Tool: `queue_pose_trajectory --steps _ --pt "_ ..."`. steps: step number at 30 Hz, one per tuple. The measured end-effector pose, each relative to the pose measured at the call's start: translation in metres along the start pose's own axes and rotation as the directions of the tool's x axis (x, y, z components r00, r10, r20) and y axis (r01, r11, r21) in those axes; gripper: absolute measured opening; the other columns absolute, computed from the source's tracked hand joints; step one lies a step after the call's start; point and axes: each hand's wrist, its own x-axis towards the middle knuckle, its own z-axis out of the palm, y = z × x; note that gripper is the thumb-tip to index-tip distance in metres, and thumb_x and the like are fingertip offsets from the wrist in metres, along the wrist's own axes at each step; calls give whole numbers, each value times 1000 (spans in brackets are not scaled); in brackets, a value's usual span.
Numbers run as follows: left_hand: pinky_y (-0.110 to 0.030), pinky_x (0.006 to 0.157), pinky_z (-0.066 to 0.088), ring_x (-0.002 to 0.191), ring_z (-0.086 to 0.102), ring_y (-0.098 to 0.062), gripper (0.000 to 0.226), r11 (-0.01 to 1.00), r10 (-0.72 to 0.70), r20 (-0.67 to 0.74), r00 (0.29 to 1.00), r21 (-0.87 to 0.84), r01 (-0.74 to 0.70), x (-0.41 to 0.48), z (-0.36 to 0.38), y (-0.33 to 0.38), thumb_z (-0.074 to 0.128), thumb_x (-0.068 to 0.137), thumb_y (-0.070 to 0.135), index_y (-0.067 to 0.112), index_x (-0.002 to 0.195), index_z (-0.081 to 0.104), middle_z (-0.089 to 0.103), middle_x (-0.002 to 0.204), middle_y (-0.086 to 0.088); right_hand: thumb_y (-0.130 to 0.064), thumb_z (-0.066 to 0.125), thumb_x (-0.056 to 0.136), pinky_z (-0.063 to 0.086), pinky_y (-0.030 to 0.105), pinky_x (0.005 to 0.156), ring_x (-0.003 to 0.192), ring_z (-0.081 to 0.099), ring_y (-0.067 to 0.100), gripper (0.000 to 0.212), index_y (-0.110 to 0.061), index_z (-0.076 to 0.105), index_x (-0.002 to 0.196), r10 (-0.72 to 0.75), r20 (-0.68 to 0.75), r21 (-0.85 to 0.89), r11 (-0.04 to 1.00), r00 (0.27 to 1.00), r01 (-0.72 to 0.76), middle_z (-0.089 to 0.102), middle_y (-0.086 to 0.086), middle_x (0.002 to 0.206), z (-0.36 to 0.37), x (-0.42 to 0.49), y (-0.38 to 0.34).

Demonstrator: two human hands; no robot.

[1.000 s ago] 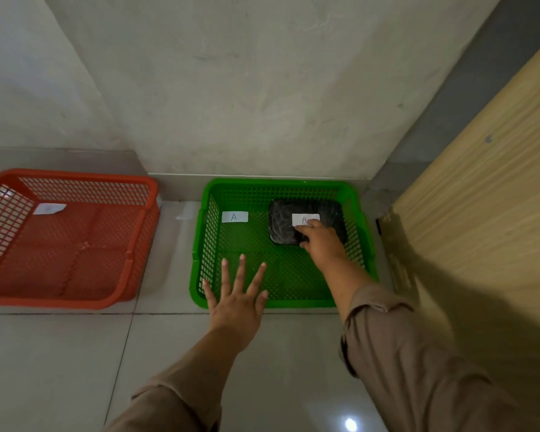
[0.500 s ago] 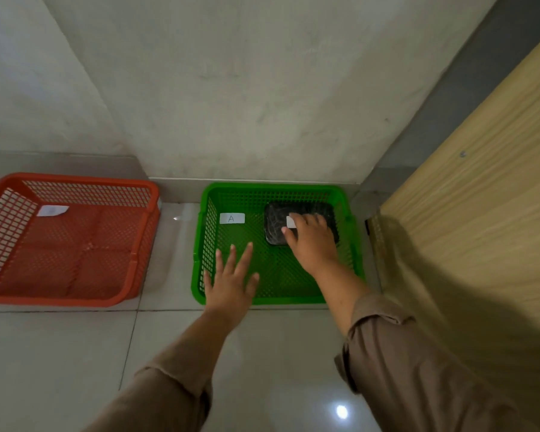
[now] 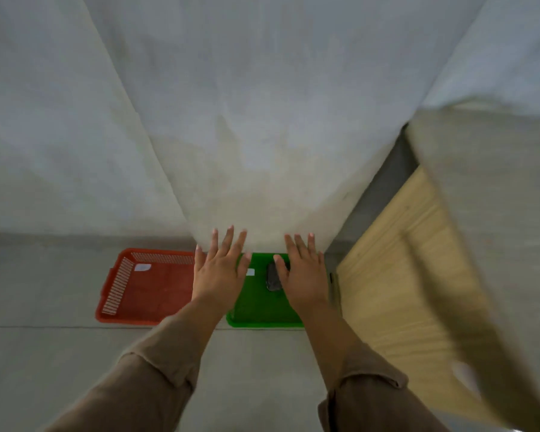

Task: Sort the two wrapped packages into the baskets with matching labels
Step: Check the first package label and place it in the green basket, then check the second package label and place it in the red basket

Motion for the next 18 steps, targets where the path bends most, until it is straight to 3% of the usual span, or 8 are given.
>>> queue_pose_trajectory --steps 4,9,18 --pt "-41 112 -14 143 -17 -14 52 1000 4 -33 999 2 -4 -44 -111 52 11 96 48 39 145 -2 -7 157 11 -44 23 97 0 41 117 145 -8 22 55 -26 7 146 -20 -40 19 1000 999 20 8 2 158 -118 -41 -45" --pt "-41 108 -17 142 -17 -14 52 993 94 -63 994 77 -89 -108 -187 92 10 94 50 42 144 -4 -8 158 10 -45 24 97 2 42 117 145 -5 22 54 -26 11 146 -121 -139 55 990 983 130 14 3 158 -215 -99 -74" --pt "-48 113 -12 144 -15 -16 51 986 123 -95 988 123 -111 -169 -227 129 13 95 50 42 144 -2 -8 158 9 -44 24 97 5 45 117 146 -3 23 54 -26 10 146 -148 -186 31 987 971 157 15 4 157 -275 -163 -79"
